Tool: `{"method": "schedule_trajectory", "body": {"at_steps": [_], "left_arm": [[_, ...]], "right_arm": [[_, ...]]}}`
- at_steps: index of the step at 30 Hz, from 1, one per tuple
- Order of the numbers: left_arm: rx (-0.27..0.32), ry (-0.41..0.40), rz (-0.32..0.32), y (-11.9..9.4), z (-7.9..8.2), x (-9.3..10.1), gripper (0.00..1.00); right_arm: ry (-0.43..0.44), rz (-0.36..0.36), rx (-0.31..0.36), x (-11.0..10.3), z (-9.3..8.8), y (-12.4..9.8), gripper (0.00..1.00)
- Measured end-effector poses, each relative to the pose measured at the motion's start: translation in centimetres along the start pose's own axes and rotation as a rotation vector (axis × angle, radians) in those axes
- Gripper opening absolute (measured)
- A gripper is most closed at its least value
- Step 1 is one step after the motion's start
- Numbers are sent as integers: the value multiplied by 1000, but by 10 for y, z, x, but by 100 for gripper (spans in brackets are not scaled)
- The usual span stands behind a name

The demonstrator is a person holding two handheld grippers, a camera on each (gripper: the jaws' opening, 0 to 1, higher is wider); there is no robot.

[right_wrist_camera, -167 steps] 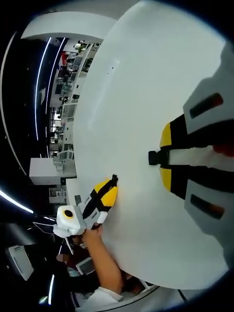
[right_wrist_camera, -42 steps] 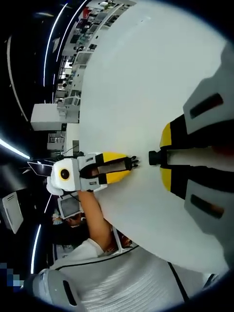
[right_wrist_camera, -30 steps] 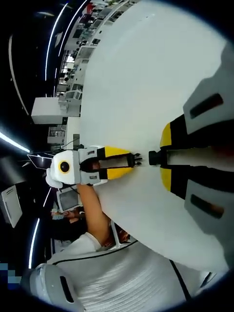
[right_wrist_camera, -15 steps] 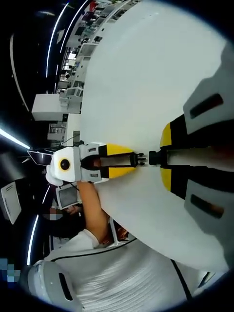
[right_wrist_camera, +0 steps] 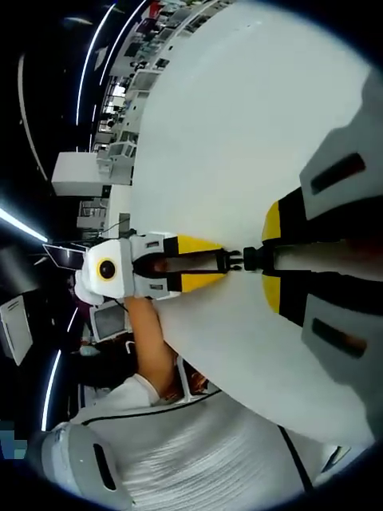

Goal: Snap the two parts of the plastic buckle together until the buckle closes and remains connected.

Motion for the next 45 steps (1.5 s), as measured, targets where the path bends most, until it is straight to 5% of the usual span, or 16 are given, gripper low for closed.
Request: {"method": "schedule_trajectory", "body": {"at_steps": [13, 45], "left_arm": [[39, 30, -11, -1, -1, 2, 12], [33, 39, -5, 8, 4, 12, 12]], "right_arm": [[0, -6, -1, -5, 0, 4, 13], [-6, -2, 7, -5, 4, 9, 13]]}}
Point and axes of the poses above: the point that each gripper's makers call its tool centre point, and the gripper's own axes: y roughly forward along the fingers, x roughly to its right, z roughly out of its top, the point moved 6 cm from there along -y, roughly backward along the fingers, and after that the axes turned 5 degrees about z, right-handed, at the moved point
